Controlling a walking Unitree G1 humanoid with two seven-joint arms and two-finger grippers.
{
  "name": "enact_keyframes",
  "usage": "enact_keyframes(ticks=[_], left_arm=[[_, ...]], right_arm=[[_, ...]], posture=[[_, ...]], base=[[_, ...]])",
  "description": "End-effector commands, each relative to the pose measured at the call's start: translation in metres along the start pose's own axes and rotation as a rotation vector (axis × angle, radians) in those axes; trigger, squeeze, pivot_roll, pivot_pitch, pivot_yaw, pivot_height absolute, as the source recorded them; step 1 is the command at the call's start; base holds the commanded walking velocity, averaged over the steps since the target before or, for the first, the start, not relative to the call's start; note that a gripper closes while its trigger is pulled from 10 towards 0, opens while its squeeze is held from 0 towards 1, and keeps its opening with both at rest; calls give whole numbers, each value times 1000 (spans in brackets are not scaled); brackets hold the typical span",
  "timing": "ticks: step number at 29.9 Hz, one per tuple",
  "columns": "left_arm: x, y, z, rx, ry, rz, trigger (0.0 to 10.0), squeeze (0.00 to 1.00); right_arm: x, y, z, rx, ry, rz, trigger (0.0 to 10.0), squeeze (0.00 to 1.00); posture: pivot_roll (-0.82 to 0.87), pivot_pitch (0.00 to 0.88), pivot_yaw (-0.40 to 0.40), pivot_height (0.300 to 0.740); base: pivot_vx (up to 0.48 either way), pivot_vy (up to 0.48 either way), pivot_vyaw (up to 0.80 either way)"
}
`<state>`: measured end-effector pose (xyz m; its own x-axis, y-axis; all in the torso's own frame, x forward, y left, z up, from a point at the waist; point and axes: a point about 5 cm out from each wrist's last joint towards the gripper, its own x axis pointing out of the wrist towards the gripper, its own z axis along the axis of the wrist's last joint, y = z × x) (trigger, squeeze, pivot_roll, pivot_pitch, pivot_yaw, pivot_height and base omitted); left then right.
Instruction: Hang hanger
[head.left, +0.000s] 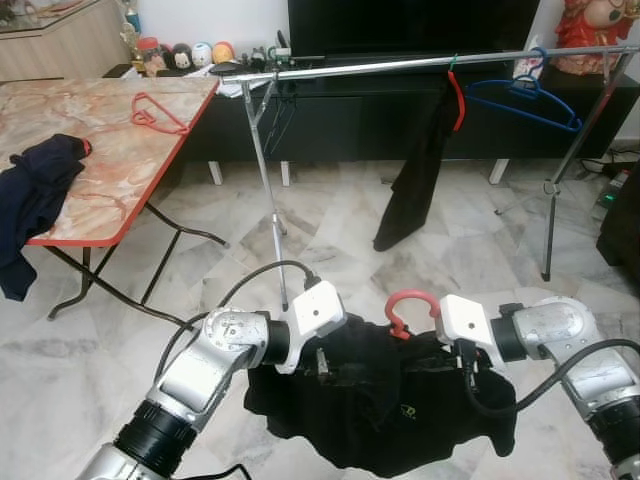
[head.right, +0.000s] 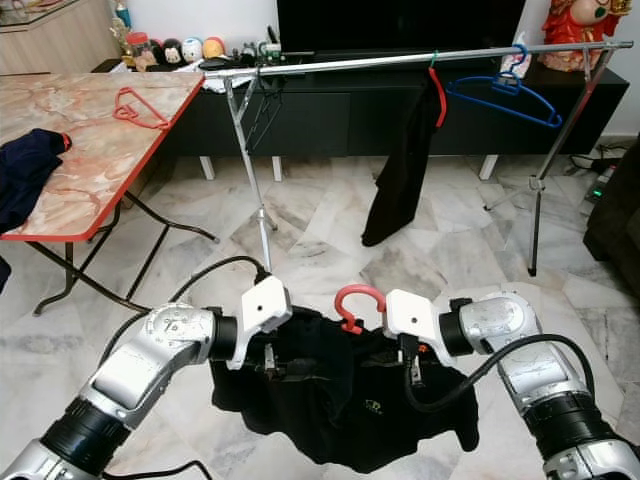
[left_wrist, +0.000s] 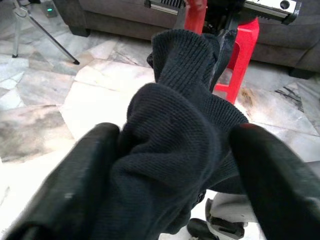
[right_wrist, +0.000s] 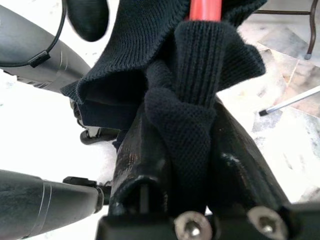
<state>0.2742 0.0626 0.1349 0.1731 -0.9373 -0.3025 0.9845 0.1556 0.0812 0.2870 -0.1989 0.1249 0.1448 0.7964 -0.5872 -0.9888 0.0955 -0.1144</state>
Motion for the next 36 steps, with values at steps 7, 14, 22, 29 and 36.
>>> enact_keyframes(ticks=[7, 14, 22, 29, 36], left_arm=[[5, -10, -3, 1, 11, -71, 0, 0], [12, -15, -8, 13, 48, -104, 0, 0], [15, -21, -12, 21, 72, -137, 0, 0], [15, -23, -12, 20, 80, -164, 0, 0], [13, -25, -15, 14, 93, -187, 0, 0]], right_arm=[[-3, -4, 15, -51, -41, -10, 0, 0], [-3, -5, 18, -59, -44, -5, 0, 0], [-4, -7, 21, -68, -47, -6, 0, 0], [-4, -8, 23, -72, -51, -12, 0, 0], [-3, -10, 25, -77, -54, -15, 0, 0]], posture=[[-103, 0, 39, 740], [-103, 0, 37, 740], [-106, 0, 37, 740], [-104, 0, 39, 740], [-105, 0, 38, 740]], base=[[0, 0, 0], [0, 0, 0], [0, 0, 0], [0, 0, 0], [0, 0, 0]])
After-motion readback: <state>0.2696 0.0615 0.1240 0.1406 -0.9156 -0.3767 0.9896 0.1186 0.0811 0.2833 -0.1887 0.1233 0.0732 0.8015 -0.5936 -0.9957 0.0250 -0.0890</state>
